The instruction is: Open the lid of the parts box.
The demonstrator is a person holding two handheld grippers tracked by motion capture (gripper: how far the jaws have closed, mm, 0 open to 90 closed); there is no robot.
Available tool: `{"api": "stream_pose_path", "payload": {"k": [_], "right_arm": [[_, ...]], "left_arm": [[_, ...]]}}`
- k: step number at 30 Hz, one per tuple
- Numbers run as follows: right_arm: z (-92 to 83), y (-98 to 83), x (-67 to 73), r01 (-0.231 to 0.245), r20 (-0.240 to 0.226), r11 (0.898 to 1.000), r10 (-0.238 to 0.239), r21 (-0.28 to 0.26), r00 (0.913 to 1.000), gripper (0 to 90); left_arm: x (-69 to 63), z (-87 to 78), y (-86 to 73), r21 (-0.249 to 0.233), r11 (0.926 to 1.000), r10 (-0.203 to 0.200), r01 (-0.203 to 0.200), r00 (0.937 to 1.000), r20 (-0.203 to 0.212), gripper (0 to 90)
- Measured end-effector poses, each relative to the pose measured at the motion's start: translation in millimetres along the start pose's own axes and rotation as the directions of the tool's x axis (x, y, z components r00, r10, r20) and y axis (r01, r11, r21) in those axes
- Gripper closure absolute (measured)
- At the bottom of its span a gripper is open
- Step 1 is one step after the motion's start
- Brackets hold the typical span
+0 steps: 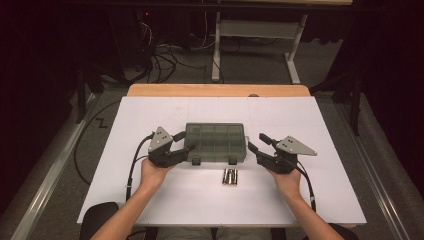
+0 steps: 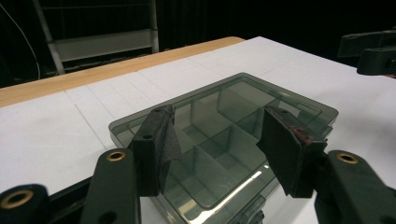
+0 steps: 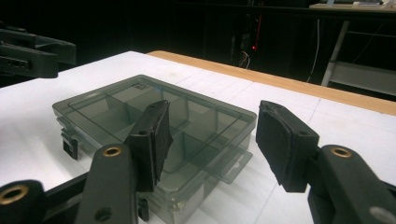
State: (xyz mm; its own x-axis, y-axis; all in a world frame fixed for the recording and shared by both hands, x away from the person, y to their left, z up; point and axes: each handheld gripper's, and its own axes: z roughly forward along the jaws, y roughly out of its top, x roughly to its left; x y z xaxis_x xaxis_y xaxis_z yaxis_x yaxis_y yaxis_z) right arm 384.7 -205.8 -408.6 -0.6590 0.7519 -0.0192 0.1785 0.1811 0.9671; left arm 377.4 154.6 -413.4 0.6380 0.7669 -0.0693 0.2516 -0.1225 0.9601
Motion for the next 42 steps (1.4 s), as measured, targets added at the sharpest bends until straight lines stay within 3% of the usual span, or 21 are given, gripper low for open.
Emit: {"api": "stream_pose_path", "payload": {"k": [12,16,22,24,30,31,33,38,42], "right_arm": [[20.9,-0.9,5.9,-0.011,-0.015,0.999,0.012,0.044,0.9998,47.9],[23.0,0.5,7.6,-0.006,-0.018,0.997,0.007,0.076,0.9998,49.9],[19.8,3.5,4.8,-0.016,-0.018,0.988,0.019,0.151,0.9997,56.0],[18.8,4.5,4.0,-0.016,-0.015,0.986,0.019,0.167,0.9997,57.2],[17.7,6.7,0.8,-0.024,-0.031,0.969,0.033,0.246,0.999,60.3],[17.5,8.0,0.4,-0.025,-0.033,0.962,0.035,0.271,0.9988,62.4],[17.0,9.2,0.2,-0.021,-0.037,0.959,0.032,0.281,0.9988,63.3],[15.3,15.7,-0.2,0.0,-0.053,0.941,0.019,0.34,0.9984,66.6],[17.0,18.1,-3.1,0.001,-0.051,0.911,0.022,0.411,0.9984,71.2]], "left_arm": [[1.3,4.6,6.7,0.023,0.9995,0.019,-0.019,0.9998,-0.004,44.4],[3.4,3.0,7.7,0.063,0.9978,0.018,-0.018,0.9998,0.004,45.5],[7.3,1.1,10.2,0.13,0.9912,-0.03,0.026,0.999,0.034,49.8],[7.5,0.2,11.3,0.153,0.988,-0.026,0.019,0.9989,0.04,50.5],[4.0,-3.0,15.5,0.202,0.9791,0.021,-0.025,0.9995,0.025,53.7],[3.3,-3.3,15.7,0.209,0.9774,0.025,-0.03,0.9994,0.025,54.3],[2.5,-3.5,16.1,0.229,0.9731,0.023,-0.026,0.9996,0.017,54.7],[4.8,-4.0,19.3,0.303,0.953,0.008,-0.007,1.0,-0.002,59.0],[6.6,-5.3,22.8,0.352,0.9361,-0.002,0.004,1.0,-0.004,63.4]]}}
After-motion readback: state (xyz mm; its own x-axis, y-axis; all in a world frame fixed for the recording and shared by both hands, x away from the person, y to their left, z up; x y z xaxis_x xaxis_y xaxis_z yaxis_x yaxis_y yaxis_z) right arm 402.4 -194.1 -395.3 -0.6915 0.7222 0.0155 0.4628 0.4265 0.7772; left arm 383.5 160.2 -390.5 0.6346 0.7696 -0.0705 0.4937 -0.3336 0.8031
